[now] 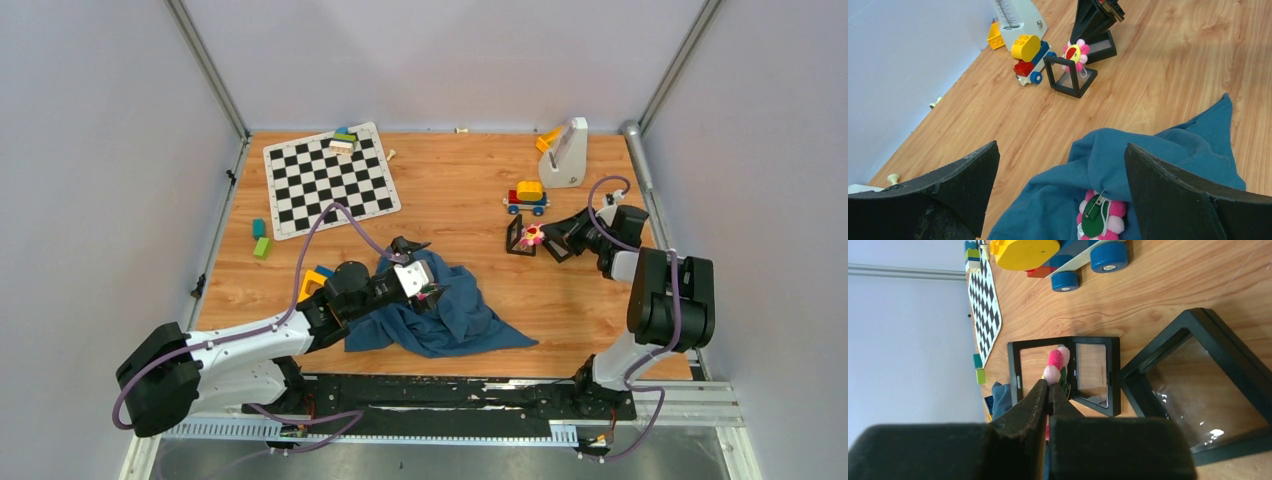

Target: Remove the brooch from the garment

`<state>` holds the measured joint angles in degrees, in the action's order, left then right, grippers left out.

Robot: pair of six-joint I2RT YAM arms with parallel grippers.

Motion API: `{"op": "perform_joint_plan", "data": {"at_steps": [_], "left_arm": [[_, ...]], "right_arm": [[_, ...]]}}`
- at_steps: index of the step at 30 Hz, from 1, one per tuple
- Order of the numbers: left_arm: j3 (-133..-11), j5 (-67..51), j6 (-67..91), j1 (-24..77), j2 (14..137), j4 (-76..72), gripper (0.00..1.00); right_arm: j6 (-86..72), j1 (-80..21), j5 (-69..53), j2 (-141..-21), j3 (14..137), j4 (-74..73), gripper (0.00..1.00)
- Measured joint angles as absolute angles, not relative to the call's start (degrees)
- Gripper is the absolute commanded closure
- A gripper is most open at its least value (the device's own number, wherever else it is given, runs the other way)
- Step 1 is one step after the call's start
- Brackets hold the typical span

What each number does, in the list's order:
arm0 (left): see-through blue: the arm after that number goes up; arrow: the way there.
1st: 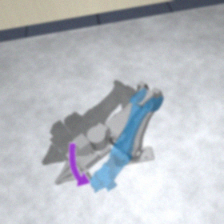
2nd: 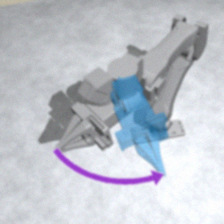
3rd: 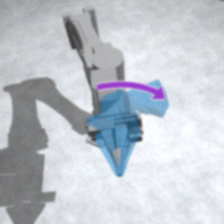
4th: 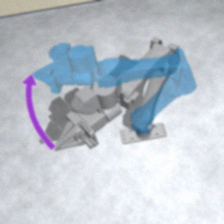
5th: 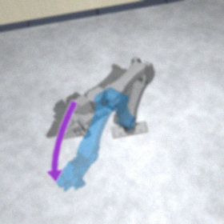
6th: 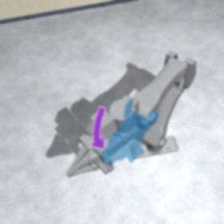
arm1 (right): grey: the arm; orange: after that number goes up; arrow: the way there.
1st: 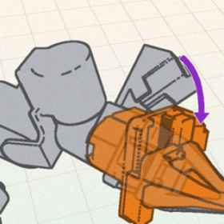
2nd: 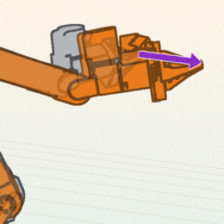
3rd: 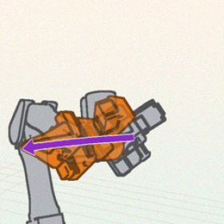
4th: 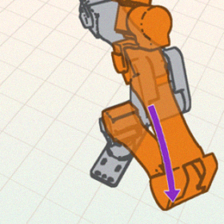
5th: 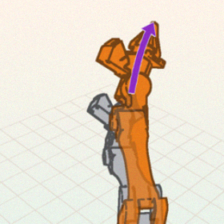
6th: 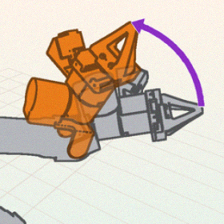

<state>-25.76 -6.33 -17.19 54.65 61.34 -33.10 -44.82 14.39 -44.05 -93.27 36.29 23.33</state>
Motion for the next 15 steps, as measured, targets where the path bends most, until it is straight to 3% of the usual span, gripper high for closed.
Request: {"op": "perform_joint_plan", "data": {"at_steps": [12,13,15], "left_arm": [[-25.78,-6.31,-16.99,54.65,61.34,-31.99,0.00],[-25.76,-6.31,-16.99,54.65,61.34,-31.94,0.00],[-25.76,-6.31,-16.99,54.65,61.34,-31.94,0.00]], "right_arm": [[-45.39,12.14,-45.60,-100.25,38.54,26.55,1.00],[-45.41,12.05,-45.74,-100.40,38.72,26.70,0.98],[-45.41,11.99,-46.15,-100.75,39.00,26.96,0.79]]}}
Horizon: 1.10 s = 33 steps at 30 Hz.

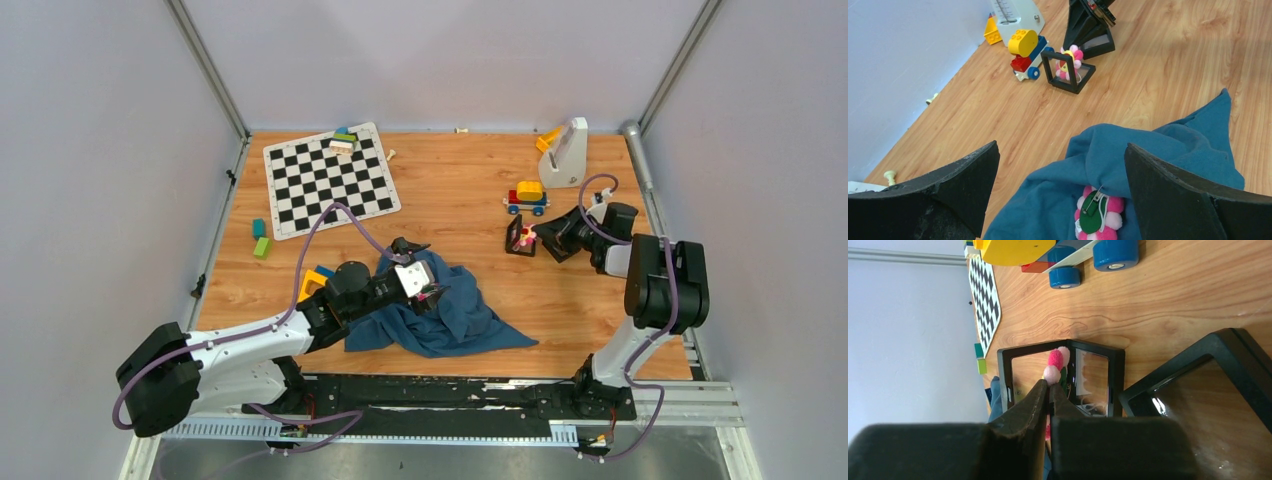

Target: Remove the brooch from the garment

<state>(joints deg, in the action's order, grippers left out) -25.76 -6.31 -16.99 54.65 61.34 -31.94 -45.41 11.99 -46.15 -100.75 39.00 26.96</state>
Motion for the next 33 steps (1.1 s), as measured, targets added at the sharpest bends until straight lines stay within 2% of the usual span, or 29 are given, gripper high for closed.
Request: {"op": "perform_joint_plan", "data": {"at_steps": [3,4,11,18,22,27,33], "left_arm": [[-25.78,-6.31,-16.99,54.65,61.34,-31.90,0.00],[-25.78,-6.31,-16.99,54.65,61.34,-31.86,0.00],[-25.78,-5.85,-16.99,54.65,61.34,-31.07,0.00],[-25.78,-3.92,-16.67,54.65,61.34,-31.05,0.00],[-25.78,-0.95,-16.29,54.65,61.39,-31.05,0.00],[-25.87,5.74,-15.81,54.15,61.87,-30.59,0.00],[-25.87,15.92,-13.72,48.34,60.31,-27.57,0.00]], "right_arm": [[-45.65,11.79,-45.82,-101.12,39.16,26.55,0.60],[-45.58,11.79,-45.45,-101.12,39.16,26.37,0.57],[-43.33,11.75,-39.38,-96.90,39.22,19.46,0.40],[-39.40,11.73,-31.77,-85.01,39.66,11.75,0.22],[-36.51,10.68,-26.70,-78.65,39.68,8.73,0.17],[-32.49,5.82,-17.54,-71.09,38.70,6.11,0.17],[-27.18,3.09,-8.80,-58.85,28.03,12.58,0.14]]}}
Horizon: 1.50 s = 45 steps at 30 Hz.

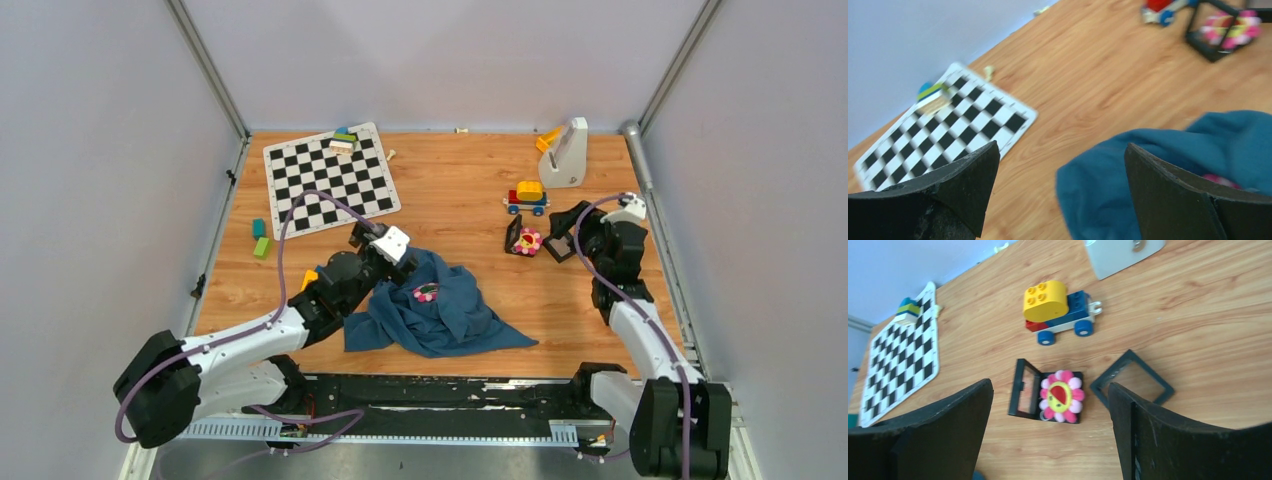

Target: Remove the brooch from the garment

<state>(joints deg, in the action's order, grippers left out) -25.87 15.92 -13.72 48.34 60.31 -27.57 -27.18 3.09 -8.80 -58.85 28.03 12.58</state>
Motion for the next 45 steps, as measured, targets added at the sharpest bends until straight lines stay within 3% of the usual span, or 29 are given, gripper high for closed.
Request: {"op": "perform_joint_plan", "data": {"at_steps": [6,16,25,32,34,36,41,45], "left_arm": [[-24.88,25.45,-11.11,40.71,56.86,-24.95,0.00],[-20.38,31.16,-7.11,21.91,55.09,-25.17,0.00],[-13.04,25.65,-5.37,9.15,64.29,-39.05,0.01],[-18.28,17.93,-2.00,0.80,71.05,-39.40,0.07],[-19.66,15.94,-1.10,-0.91,71.53,-39.44,0.07],[-19.59,14.72,-0.49,-1.58,71.20,-39.81,0.07],[-16.12,11.88,-0.05,-1.63,68.34,-42.46,0.03],[-10.96,8.75,0.32,-1.65,71.85,-54.28,0.01]], "right_arm": [[-19.97,1.76,-2.13,-52.82,19.09,20.14,0.13],[-11.64,0.86,3.64,-58.96,13.58,33.41,0.13],[-7.92,3.95,-1.93,-64.16,9.74,44.62,0.18],[-6.04,6.44,-8.19,-73.41,6.37,57.41,0.18],[-5.78,6.96,-9.34,-78.48,6.33,61.39,0.14],[-5.61,7.05,-10.26,-80.49,6.50,61.73,0.01],[-5.69,7.05,-9.91,-80.01,10.79,58.54,0.00],[-5.69,7.05,-9.47,-79.72,11.40,58.24,0.00]]}}
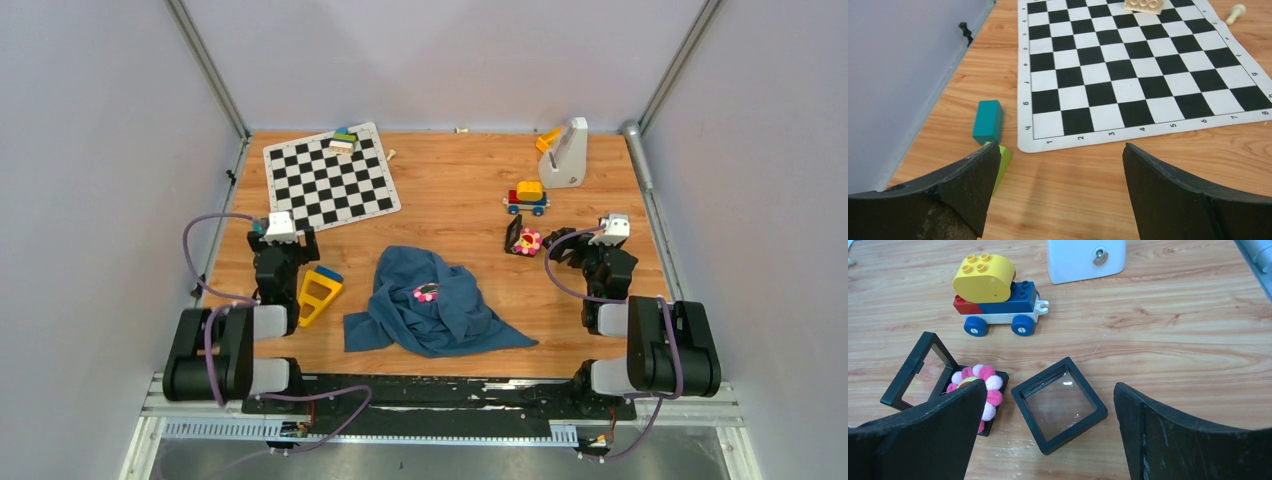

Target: Remove the brooch from the garment

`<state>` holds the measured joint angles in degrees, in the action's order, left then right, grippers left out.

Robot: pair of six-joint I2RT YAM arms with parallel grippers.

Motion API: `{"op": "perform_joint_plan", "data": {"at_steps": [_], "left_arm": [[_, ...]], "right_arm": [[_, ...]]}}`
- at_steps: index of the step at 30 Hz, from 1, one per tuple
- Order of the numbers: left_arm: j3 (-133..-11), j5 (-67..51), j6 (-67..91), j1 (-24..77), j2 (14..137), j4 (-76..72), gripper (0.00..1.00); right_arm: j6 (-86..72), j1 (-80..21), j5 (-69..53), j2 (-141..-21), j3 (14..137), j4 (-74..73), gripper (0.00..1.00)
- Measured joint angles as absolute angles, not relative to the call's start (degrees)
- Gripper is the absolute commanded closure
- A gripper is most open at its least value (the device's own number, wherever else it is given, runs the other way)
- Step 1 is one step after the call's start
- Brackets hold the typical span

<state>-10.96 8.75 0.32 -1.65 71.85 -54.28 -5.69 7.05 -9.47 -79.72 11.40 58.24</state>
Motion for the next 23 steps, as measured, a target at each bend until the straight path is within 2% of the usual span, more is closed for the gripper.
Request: {"op": "perform_joint_plan", "data": {"at_steps": [2,4,11,23], "left_arm": [[-10.28,7.11,0.30,-1.65,77.84,-59.46,0.00],[-11.05,5.56,0.25,-1.65,80.75,-56.55,0.00],[-15.84,4.05,0.16,-1.65,80.90,-55.59,0.00],[-15.94,0.86,0.14,-1.65,80.90,-55.00,0.00]], "right_arm": [[-5.69,7.03,-9.47,-79.72,11.40,57.49,0.00],[-5.67,7.03,-9.43,-79.72,11.42,57.06,0.00],[-5.67,7.03,-9.32,-79.72,11.42,56.31,0.00],[-5.67,6.98,-9.30,-79.72,11.42,56.29,0.00]]}}
